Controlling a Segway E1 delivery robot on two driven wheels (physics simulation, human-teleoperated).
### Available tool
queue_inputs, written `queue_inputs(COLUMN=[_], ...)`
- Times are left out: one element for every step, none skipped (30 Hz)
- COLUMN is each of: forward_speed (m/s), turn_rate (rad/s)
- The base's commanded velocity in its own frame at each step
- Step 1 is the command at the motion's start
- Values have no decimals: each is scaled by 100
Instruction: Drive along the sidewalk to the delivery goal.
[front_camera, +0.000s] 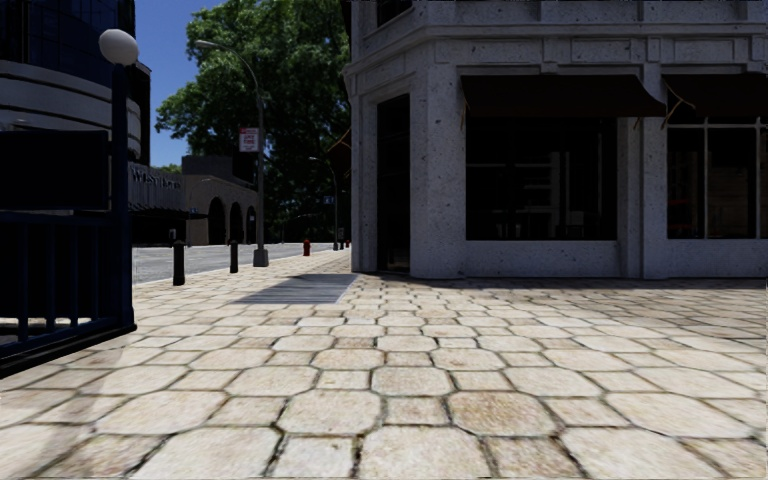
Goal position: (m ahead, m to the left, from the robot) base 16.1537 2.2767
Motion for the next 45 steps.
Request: queue_inputs(forward_speed=[156,156,156,156,156,156,156,156,156,156,156,156,156,156,156,158,169,169,185,190,190,191,192,192,192,192,192,192,192,192,192,192,192,192,192,192,192,192,192,193,193,196,200,200,200], turn_rate=[53,53,53,53,53,53,53,53,53,53,53,53,53,53,53,53,53,53,53,53,53,53,52,49,49,41,0,0,0,0,0,0,0,0,0,0,0,0,0,0,0,0,0,0,0])
